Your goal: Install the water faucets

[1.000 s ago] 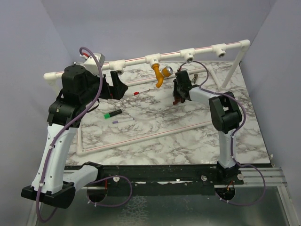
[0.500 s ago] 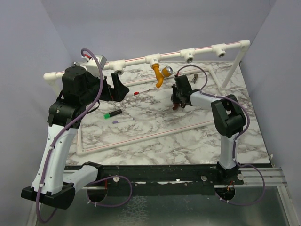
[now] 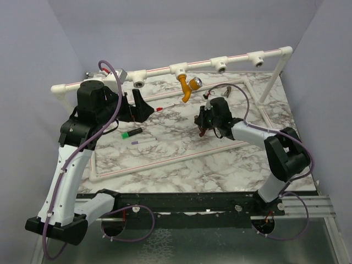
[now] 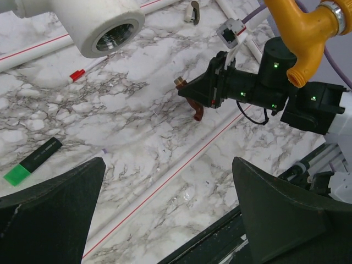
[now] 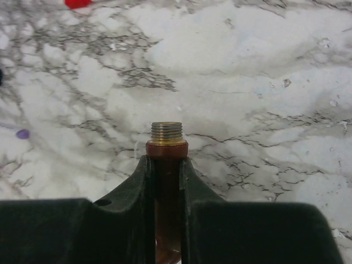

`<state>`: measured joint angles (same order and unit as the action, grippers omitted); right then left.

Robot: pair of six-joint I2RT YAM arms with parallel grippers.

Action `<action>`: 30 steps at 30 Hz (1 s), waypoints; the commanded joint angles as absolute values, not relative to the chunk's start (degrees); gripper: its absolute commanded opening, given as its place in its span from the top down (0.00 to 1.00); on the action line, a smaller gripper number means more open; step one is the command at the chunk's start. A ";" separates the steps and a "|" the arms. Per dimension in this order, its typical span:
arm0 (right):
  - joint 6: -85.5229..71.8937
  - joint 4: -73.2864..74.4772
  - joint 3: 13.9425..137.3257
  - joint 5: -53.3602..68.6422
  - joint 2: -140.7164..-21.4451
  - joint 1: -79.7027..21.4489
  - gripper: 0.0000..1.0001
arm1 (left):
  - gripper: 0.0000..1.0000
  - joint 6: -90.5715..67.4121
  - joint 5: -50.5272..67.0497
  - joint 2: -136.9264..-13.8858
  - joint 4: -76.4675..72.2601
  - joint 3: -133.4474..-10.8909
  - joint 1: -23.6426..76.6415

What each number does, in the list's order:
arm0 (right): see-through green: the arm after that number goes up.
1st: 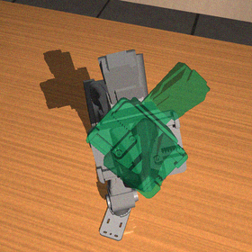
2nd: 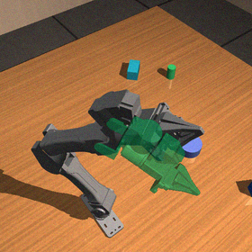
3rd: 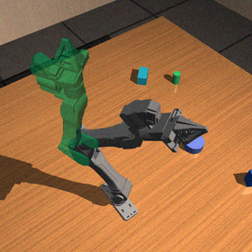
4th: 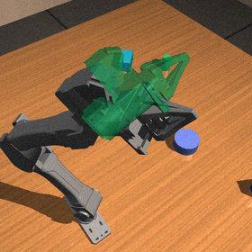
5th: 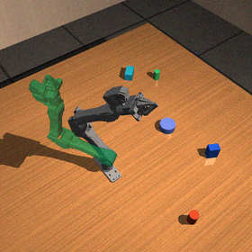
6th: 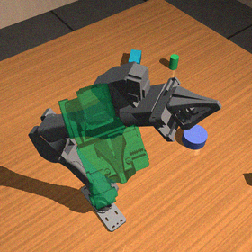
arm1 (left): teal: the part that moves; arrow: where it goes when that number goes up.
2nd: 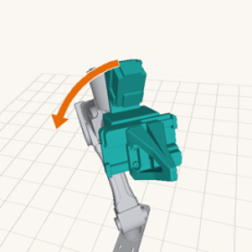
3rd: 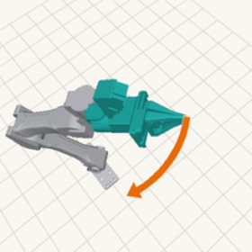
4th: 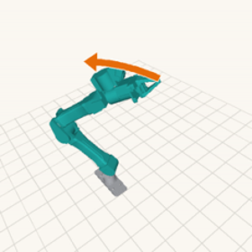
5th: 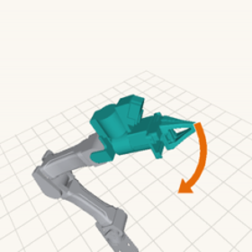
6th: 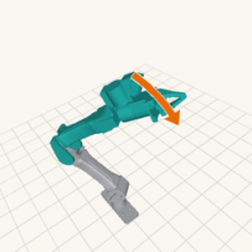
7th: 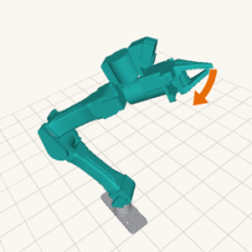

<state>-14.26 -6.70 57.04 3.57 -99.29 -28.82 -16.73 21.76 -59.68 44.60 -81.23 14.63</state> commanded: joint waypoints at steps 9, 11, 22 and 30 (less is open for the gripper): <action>-13.66 -27.51 40.85 12.85 -80.41 -33.24 0.99 | 0.01 -21.64 28.06 -58.16 45.14 -76.19 14.50; -12.74 -29.26 39.26 14.12 -78.37 -34.75 1.00 | 0.01 -22.10 29.14 -57.50 45.11 -74.22 14.50; -6.04 -39.70 31.83 21.39 -71.66 -43.10 1.00 | 0.01 -25.32 33.75 -54.94 43.75 -66.27 14.50; 1.43 -41.11 30.52 23.42 -70.70 -49.73 0.99 | 0.02 -27.75 39.09 -51.34 41.33 -58.77 15.34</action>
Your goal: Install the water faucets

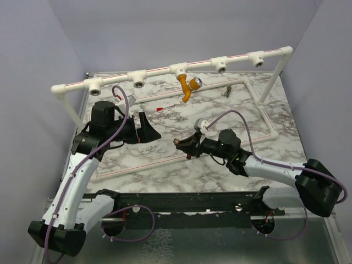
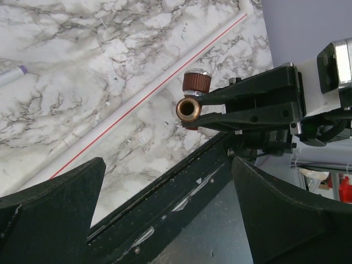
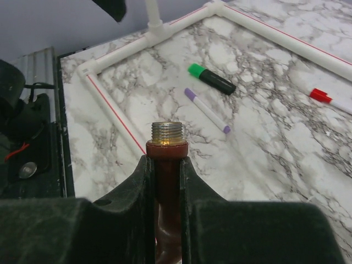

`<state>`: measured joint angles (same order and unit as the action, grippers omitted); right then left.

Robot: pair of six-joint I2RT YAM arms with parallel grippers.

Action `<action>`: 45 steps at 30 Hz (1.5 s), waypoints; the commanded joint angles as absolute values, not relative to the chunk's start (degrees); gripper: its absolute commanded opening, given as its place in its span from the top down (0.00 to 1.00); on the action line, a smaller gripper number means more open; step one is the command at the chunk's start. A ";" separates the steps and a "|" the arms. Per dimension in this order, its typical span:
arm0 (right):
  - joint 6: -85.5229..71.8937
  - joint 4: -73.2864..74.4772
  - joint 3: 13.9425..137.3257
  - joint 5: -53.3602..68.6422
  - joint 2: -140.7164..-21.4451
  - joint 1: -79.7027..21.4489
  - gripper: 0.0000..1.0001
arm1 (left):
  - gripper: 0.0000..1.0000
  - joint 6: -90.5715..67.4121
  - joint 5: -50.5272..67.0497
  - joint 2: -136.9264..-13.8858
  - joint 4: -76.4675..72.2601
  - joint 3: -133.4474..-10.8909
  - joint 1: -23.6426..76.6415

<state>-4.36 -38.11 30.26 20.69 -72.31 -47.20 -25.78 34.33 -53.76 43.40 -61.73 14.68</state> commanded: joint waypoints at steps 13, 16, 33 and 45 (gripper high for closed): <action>6.32 -37.15 35.00 26.01 -71.98 -54.14 0.99 | 0.04 -26.19 39.25 -45.90 41.04 -53.01 18.98; 7.61 -35.48 36.50 26.54 -72.13 -54.85 0.99 | 0.05 -26.64 41.01 -46.50 40.51 -52.34 18.99; 13.27 -27.07 42.64 28.42 -74.02 -56.92 0.99 | 0.21 -29.60 45.74 -49.29 37.03 -50.75 19.69; 13.19 -27.16 44.20 27.53 -75.03 -58.00 0.99 | 0.44 -29.71 47.79 -50.28 35.96 -49.75 19.70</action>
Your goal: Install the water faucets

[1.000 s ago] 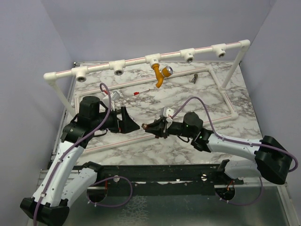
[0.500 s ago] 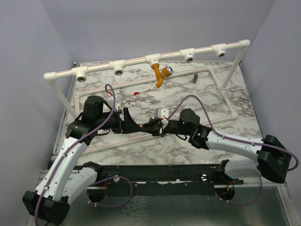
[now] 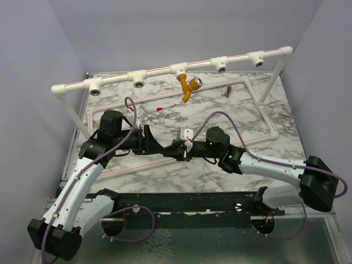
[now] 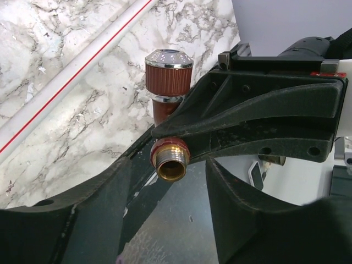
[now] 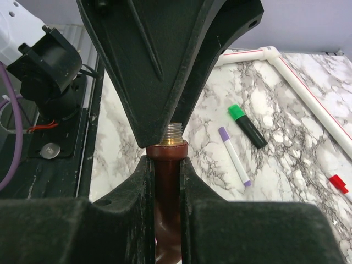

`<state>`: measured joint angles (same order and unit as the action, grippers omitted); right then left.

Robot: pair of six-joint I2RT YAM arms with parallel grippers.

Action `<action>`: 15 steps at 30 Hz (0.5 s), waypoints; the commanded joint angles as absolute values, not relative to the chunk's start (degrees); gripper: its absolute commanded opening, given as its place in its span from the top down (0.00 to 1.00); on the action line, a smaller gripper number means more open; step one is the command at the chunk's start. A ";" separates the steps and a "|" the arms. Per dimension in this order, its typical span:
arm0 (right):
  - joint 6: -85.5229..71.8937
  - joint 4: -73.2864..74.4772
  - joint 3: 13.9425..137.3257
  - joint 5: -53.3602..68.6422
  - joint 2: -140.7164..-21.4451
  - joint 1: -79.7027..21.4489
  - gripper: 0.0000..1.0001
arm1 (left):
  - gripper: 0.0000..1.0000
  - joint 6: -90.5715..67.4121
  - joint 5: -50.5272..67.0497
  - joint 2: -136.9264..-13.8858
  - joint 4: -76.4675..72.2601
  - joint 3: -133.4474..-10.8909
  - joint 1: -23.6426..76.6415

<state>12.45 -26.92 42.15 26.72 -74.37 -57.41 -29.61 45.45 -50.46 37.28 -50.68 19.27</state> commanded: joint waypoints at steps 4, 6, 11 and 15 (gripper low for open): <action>13.18 -27.49 43.85 26.97 -74.97 -58.08 0.99 | 0.51 -29.88 48.08 -50.10 35.99 -49.75 19.69; 13.18 -27.51 43.62 26.87 -74.85 -58.09 0.99 | 0.54 -30.05 48.08 -50.03 35.95 -49.66 19.69; 12.97 -27.62 43.05 26.85 -74.58 -58.22 0.99 | 0.66 -30.23 48.46 -50.05 35.79 -49.66 19.69; 12.92 -28.50 42.48 26.81 -74.36 -58.40 0.99 | 0.94 -30.88 48.67 -50.20 35.21 -49.57 19.69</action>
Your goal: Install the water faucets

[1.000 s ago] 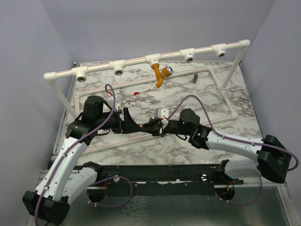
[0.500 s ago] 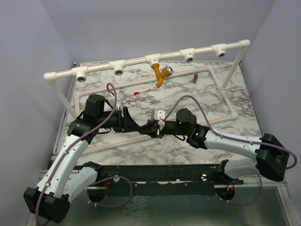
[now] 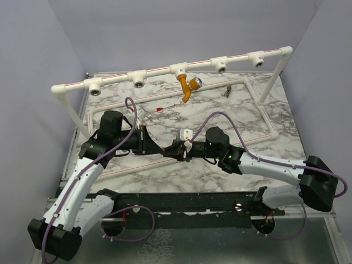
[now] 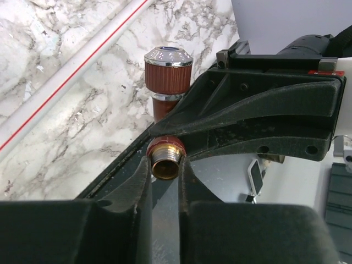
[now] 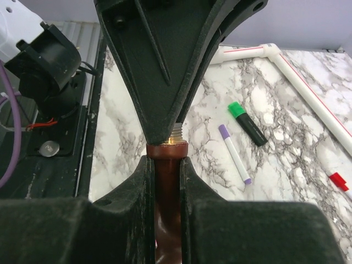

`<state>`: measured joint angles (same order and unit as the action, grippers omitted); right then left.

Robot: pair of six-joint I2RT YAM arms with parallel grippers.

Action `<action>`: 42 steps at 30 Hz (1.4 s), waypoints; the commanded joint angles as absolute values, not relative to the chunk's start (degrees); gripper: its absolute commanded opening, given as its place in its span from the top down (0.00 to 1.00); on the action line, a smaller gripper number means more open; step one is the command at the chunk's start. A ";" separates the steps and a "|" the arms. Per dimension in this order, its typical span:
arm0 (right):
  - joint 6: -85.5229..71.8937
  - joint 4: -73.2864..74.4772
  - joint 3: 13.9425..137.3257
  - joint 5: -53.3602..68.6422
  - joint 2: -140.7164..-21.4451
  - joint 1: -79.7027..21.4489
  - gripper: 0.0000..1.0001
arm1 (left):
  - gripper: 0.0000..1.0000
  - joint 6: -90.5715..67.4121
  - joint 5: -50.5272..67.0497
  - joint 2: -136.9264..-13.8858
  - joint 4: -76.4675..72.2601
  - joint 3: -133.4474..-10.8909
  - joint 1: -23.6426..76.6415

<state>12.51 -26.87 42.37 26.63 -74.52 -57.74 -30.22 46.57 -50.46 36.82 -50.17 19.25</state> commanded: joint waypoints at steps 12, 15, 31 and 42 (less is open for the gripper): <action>11.74 -27.42 43.03 25.84 -74.80 -58.62 0.67 | 1.00 -32.75 49.24 -50.27 33.81 -49.05 19.69; 11.44 -26.61 43.11 24.80 -74.60 -58.62 0.57 | 1.00 -33.36 49.14 -50.13 33.22 -48.75 19.69; 10.37 -18.47 40.54 15.40 -62.94 -58.62 0.28 | 1.00 -34.53 48.82 -50.14 31.07 -47.40 19.69; 2.09 -7.12 41.29 3.68 -56.73 -57.56 0.22 | 1.00 -34.80 49.80 -50.61 29.54 -48.19 19.69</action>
<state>7.31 -14.70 41.06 9.78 -57.98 -58.26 -34.33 47.27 -50.59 32.14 -47.53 19.42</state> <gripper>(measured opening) 0.783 0.098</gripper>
